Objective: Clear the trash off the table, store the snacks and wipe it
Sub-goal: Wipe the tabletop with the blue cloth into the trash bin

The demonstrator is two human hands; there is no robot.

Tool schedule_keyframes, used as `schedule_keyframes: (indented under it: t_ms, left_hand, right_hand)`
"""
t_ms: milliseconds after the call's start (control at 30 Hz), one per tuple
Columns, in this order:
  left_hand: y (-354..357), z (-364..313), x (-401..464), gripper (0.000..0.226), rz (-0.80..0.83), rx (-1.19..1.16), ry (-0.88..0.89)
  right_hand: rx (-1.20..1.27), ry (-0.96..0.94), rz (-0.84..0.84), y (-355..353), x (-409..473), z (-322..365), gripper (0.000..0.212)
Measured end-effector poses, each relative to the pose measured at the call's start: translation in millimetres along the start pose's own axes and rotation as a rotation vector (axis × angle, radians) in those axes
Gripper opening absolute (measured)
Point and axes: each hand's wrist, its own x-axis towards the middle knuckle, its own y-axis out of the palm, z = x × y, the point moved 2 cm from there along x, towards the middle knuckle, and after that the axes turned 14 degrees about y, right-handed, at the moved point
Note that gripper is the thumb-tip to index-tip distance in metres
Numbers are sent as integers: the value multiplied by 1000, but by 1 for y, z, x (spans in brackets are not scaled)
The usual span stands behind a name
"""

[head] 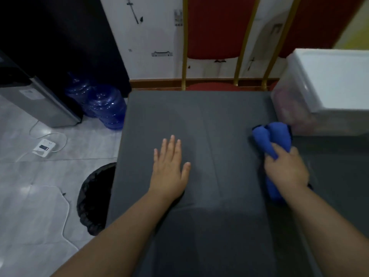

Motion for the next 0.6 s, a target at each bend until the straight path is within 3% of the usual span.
schedule_keyframes:
  t_ms: [100,200,333,467,600]
  left_hand:
    - [6,-22,17,64,66,2,27]
    - [7,-45,32,63,89,4,65]
    - [14,-84,48,59,132,-66,117]
    - [29,-124,59,60,185,-37,195]
    - [48,-163,66,61,259,31,242]
  right_hand:
    - [-35,-104,26,3,-38,23,36]
    - [-52,-390,93,5,-103,31,41]
    - [-84,-605,238,2,-141,-10,47]
    - [-108,-545,220,-4,-109,-64,47]
    - [-13,-223,121,-22,-35,-149,48]
